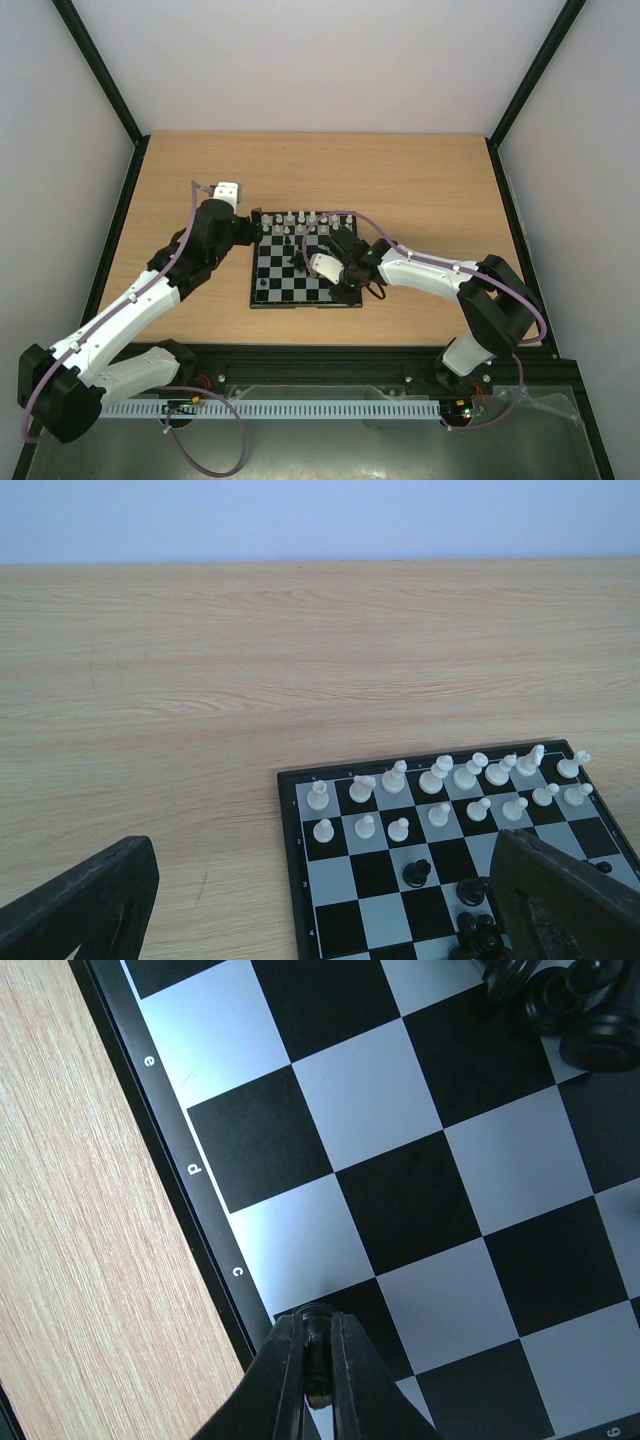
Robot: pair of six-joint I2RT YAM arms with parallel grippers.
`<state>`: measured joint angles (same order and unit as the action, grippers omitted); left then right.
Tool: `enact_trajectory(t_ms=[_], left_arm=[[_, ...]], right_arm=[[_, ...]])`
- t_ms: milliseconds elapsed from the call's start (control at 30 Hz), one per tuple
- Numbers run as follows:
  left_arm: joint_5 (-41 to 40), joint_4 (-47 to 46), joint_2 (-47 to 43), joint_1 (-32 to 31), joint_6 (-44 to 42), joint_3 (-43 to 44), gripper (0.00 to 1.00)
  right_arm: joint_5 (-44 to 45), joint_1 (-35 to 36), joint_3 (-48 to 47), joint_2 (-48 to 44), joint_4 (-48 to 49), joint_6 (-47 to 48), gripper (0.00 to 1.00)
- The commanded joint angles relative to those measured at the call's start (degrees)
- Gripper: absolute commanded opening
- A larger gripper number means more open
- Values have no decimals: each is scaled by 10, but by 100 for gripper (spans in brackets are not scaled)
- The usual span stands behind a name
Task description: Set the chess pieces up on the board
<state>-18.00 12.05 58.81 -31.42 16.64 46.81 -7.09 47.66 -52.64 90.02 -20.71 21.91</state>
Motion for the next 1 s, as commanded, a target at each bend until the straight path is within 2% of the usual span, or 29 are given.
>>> enact_trajectory(t_ms=[0, 500, 633, 700, 900, 967], left_arm=[[-3, -11, 4, 2, -9, -6, 94], [1, -11, 6, 3, -10, -7, 94], [1, -11, 8, 3, -10, -7, 94], [1, -11, 8, 3, -10, -7, 94], [4, -11, 11, 3, -10, -7, 94], [8, -11, 14, 3, -12, -7, 94]], right_arm=[[18, 3, 12, 2, -18, 4, 5], [28, 3, 21, -16, -21, 2, 4], [8, 3, 23, -22, -27, 4, 5], [-3, 3, 24, -23, -29, 4, 8], [3, 3, 18, -22, -18, -10, 31], [5, 3, 12, -29, -18, -11, 35]])
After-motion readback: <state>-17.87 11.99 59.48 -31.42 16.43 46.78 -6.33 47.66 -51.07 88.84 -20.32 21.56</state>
